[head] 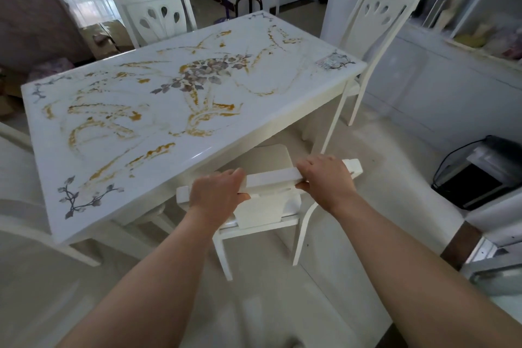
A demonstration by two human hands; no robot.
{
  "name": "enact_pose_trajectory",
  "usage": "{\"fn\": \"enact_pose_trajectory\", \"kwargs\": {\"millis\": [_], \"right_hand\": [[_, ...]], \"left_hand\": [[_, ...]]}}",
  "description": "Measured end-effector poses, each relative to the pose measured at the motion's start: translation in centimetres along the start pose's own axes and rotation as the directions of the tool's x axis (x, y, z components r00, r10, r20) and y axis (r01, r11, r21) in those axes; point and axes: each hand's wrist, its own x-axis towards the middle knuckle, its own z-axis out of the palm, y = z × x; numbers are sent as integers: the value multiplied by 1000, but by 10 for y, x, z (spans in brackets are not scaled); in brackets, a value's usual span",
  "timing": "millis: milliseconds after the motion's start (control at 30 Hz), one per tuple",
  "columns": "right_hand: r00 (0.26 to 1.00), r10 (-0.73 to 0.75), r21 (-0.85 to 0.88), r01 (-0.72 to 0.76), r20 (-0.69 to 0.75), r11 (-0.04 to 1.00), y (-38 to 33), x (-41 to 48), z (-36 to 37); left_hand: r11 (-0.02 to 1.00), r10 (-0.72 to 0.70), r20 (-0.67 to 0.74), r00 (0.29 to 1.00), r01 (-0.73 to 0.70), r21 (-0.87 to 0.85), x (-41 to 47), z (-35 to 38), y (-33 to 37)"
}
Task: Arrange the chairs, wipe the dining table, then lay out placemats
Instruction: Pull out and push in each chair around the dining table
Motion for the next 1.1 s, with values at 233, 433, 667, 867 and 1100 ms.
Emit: {"fn": "enact_pose_trajectory", "kwargs": {"millis": [233,433,667,867,1100], "right_hand": [[996,81,87,-85,41,993,-22,-21,3],[995,98,90,-100,23,991,-53,-12,5],[998,60,83,-57,-33,995,-89,9,13],[995,90,77,-85,-51,993,-92,12,14],[997,18,8,-18,-74,1000,-78,36,16]], "left_hand": [[994,112,-22,993,-112,-10,2,3,-18],[991,134,-28,991,-134,-16,-6,7,-50],[995,76,-1,997,-76,-65,-28,19,-84],[996,61,-36,997,-64,-61,-29,21,-87],[999,-26,-47,999,24,-45,-22,26,-86]]}}
